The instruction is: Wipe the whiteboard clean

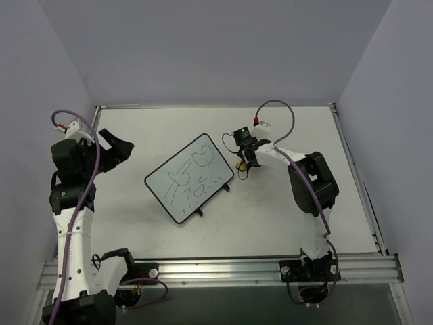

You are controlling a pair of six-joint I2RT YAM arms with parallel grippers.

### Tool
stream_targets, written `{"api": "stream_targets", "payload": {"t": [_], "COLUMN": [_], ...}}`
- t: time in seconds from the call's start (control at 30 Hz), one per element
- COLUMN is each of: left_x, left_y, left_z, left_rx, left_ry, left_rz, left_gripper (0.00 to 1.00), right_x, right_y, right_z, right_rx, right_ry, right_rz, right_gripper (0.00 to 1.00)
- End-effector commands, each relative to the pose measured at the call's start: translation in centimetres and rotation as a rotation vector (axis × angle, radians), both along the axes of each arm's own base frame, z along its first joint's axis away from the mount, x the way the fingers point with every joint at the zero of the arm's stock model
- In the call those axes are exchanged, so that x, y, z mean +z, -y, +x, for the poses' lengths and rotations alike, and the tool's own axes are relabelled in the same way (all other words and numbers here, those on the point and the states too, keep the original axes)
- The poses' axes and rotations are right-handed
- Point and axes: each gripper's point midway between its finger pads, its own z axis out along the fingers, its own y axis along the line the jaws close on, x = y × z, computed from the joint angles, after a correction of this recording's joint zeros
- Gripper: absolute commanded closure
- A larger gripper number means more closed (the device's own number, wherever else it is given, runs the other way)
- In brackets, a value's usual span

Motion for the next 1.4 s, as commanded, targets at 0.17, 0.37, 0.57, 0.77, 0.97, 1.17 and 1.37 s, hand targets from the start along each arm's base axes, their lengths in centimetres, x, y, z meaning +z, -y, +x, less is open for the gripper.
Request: {"api": "stream_targets", "payload": {"t": [0.17,0.37,0.57,0.77,0.97,1.17,1.37], "left_x": [1.0,0.9,0.8,0.8,0.8,0.7,0.7], "left_y": [0.2,0.2,0.3,0.3,0.4,0.4,0.4], "left_z": [0.0,0.1,0.2,0.1,0.1,0.1,0.1], "left_rx": [-0.012,-0.014,-0.019,-0.019,-0.020,-0.021,-0.021], "left_ry": [0.037,0.036,0.033,0.034,0.035,0.034,0.034], "left_rz": [0.010,0.007,0.002,0.002,0.001,-0.001,-0.001], "left_gripper": [0.06,0.06,0.06,0.06,0.06,0.06,0.06], "right_x": [3.3,4.1,4.5,3.8,2.4,0.7,0.3], "right_y": [1.2,1.1,0.0,-1.0,-0.8,-0.9,-1.4], "right_z": [2.0,0.0,-1.4,-2.0,-2.7,-2.7,-2.3], "right_rx": [0.062,0.007,-0.061,-0.085,-0.109,-0.134,-0.125], "right_ry": [0.030,0.019,0.055,0.050,0.032,0.009,0.008], "right_rz": [-0.068,-0.063,-0.026,-0.024,-0.009,-0.009,0.001], "right_gripper": [0.57,0.59,0.61,0.54,0.49,0.51,0.53]}}
